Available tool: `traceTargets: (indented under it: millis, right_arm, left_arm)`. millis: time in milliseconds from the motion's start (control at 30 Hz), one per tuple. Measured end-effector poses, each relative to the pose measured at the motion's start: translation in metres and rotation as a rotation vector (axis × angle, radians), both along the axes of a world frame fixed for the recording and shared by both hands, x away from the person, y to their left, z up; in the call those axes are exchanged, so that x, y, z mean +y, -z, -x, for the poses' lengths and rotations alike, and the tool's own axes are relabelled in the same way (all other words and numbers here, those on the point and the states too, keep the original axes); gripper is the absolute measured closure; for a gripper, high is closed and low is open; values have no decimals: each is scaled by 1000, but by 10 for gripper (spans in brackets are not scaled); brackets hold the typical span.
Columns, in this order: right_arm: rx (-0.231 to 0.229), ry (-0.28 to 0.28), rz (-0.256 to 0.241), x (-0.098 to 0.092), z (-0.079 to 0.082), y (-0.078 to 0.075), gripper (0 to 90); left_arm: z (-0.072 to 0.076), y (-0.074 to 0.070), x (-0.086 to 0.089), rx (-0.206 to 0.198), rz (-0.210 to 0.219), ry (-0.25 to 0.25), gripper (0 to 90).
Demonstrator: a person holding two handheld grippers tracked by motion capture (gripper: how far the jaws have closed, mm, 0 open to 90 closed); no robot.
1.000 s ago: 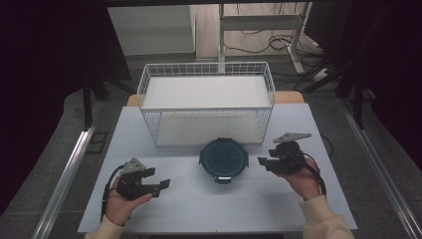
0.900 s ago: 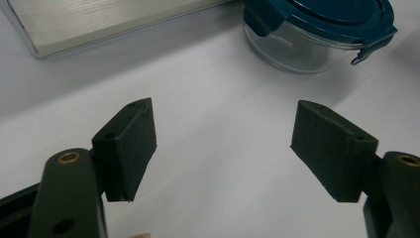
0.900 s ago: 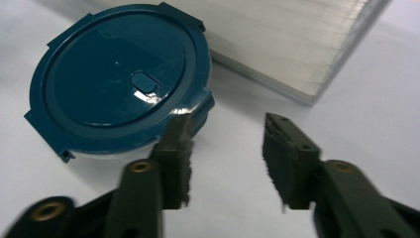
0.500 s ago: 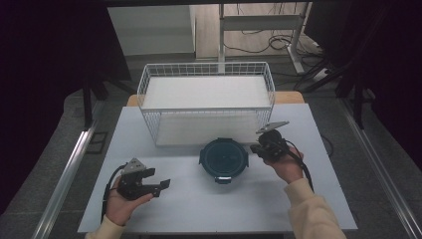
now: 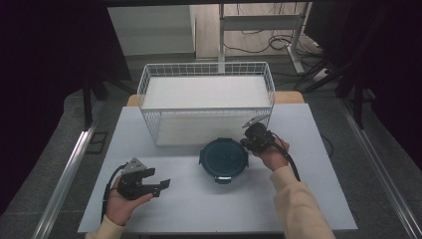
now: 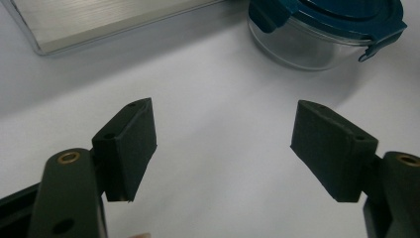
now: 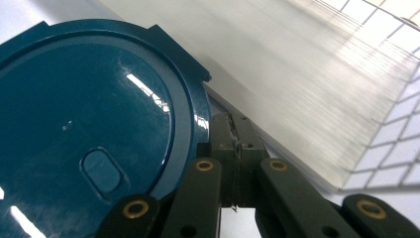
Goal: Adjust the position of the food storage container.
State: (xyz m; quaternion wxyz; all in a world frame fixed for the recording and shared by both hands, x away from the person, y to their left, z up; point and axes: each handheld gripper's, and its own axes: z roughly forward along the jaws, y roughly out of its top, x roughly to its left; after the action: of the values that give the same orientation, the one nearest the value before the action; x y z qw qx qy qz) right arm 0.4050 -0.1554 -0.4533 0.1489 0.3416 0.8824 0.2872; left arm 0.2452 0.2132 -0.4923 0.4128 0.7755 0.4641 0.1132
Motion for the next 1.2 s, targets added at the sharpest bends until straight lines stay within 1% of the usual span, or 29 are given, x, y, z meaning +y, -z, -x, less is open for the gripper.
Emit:
traceTargets:
  millis: [100,233,433,567,633,733,933,1000,1100,1200]
  right_arm:
    - [-9,-7,12,4,-3,2,899]
    - [-7,-27,42,8,-8,5,899]
    - [-28,-61,86,14,-12,8,900]
    - [-30,-72,83,16,-14,9,900]
    - [-41,-79,89,17,-13,9,900]
    - [-45,-90,93,18,-11,9,900]
    - [-53,-112,99,21,-4,10,900]
    - [-51,-113,90,23,-2,10,900]
    - [-54,-124,93,27,1,10,900]
    - [-51,-143,94,31,5,10,900]
  left_arm:
    - [0,0,0,-1,-5,0,252]
    - [0,0,-1,-1,-6,1,252]
    - [0,0,0,-1,-6,1,252]
    - [0,0,-1,-1,-6,2,252]
    - [-1,0,0,0,-7,1,252]
    - [-1,0,0,0,-6,0,252]
    - [-1,-1,3,-4,1,-13,252]
    - [-1,-1,4,-3,0,-13,252]
    - [-1,-1,5,-3,2,-16,252]
    - [-1,-2,5,-3,3,-19,252]
